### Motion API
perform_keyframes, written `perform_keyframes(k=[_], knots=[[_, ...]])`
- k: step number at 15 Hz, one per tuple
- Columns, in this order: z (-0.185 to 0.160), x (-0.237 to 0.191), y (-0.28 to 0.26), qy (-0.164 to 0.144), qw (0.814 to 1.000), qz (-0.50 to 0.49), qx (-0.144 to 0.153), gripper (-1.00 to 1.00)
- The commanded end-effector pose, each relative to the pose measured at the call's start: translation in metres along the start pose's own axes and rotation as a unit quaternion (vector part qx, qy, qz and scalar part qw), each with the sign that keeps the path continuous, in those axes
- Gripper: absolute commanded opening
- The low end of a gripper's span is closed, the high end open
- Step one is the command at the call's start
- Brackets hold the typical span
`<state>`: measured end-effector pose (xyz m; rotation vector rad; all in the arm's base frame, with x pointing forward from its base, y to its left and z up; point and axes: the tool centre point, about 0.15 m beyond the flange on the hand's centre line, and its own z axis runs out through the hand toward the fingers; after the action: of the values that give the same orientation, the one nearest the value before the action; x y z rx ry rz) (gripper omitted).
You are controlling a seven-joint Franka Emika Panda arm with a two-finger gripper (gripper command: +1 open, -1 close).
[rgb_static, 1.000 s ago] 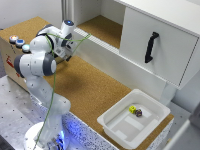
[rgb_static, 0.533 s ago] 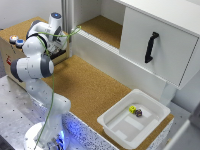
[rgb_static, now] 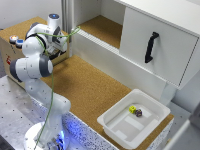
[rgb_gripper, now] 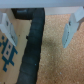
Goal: Go open the drawer
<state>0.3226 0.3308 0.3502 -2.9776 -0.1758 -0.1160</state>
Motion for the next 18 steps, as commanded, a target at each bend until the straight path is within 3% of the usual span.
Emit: perform_keyframes(k=[1,4,5,7,18], knots=[[0.048,0.032,-0.012,-0.023,0.999,0.032,-0.034,1.00],[0.053,0.034,-0.013,-0.023,0.999,0.037,-0.024,1.00],[0.057,0.034,-0.013,-0.021,0.999,0.040,-0.020,-1.00],[0.062,0.033,-0.011,-0.027,0.998,0.049,-0.001,-1.00],[0.067,0.031,0.014,-0.017,0.997,0.075,0.015,-1.00]])
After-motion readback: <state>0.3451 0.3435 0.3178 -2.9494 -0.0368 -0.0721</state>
